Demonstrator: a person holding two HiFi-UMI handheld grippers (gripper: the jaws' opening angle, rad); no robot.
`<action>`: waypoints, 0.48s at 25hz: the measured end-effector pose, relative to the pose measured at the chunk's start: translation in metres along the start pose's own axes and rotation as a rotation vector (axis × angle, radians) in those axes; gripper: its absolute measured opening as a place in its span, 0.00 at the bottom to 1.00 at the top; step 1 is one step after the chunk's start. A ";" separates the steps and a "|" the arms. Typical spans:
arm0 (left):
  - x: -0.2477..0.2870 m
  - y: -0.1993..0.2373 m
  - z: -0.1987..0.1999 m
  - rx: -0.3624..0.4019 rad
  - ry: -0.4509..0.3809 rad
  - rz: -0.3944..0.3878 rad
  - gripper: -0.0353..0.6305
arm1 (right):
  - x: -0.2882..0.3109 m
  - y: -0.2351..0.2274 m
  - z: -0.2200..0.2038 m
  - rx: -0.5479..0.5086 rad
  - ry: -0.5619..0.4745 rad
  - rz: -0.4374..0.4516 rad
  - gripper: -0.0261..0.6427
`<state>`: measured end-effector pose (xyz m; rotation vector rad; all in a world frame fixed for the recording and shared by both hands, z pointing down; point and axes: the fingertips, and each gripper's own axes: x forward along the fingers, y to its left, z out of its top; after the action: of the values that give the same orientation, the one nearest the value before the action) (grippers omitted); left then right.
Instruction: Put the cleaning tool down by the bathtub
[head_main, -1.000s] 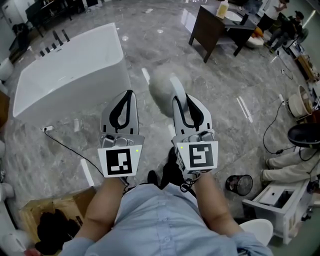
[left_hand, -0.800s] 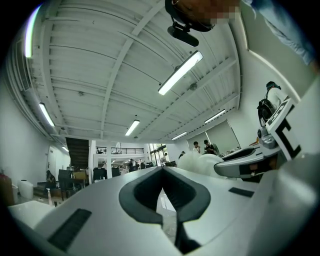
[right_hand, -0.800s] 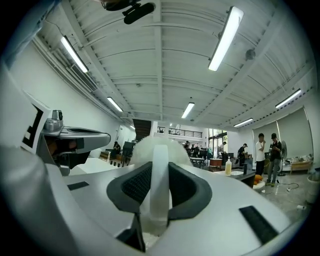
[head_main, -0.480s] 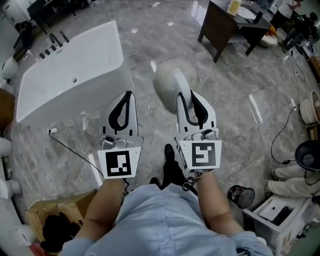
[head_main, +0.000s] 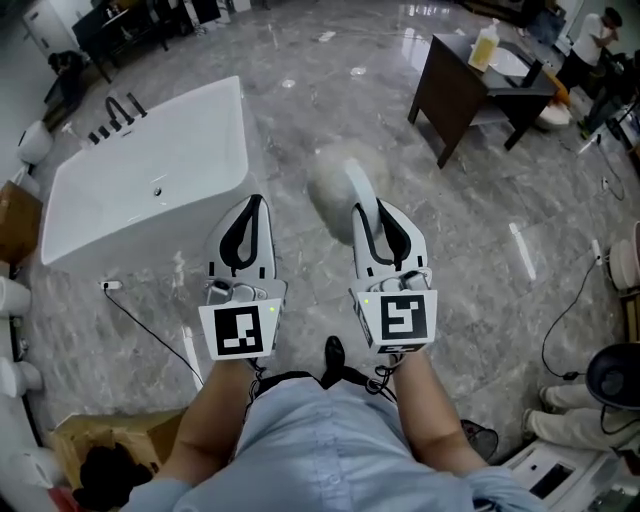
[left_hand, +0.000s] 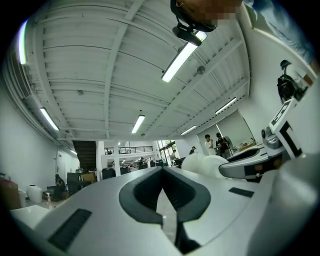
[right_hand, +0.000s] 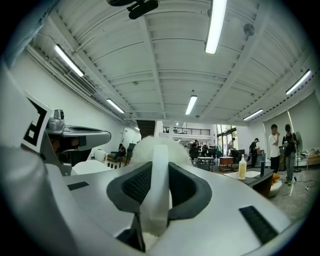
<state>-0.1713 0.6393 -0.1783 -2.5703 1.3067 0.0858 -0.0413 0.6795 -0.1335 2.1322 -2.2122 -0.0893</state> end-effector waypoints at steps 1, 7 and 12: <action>0.009 0.002 0.002 0.004 -0.004 0.009 0.08 | 0.007 -0.007 0.001 -0.004 -0.002 0.004 0.19; 0.043 0.019 -0.001 0.022 -0.009 0.049 0.08 | 0.044 -0.028 0.003 -0.008 -0.005 0.011 0.19; 0.064 0.034 -0.019 0.022 0.004 0.066 0.08 | 0.076 -0.034 -0.009 -0.020 0.002 0.024 0.19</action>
<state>-0.1616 0.5652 -0.1778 -2.5100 1.3867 0.0782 -0.0095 0.6027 -0.1270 2.0939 -2.2259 -0.1082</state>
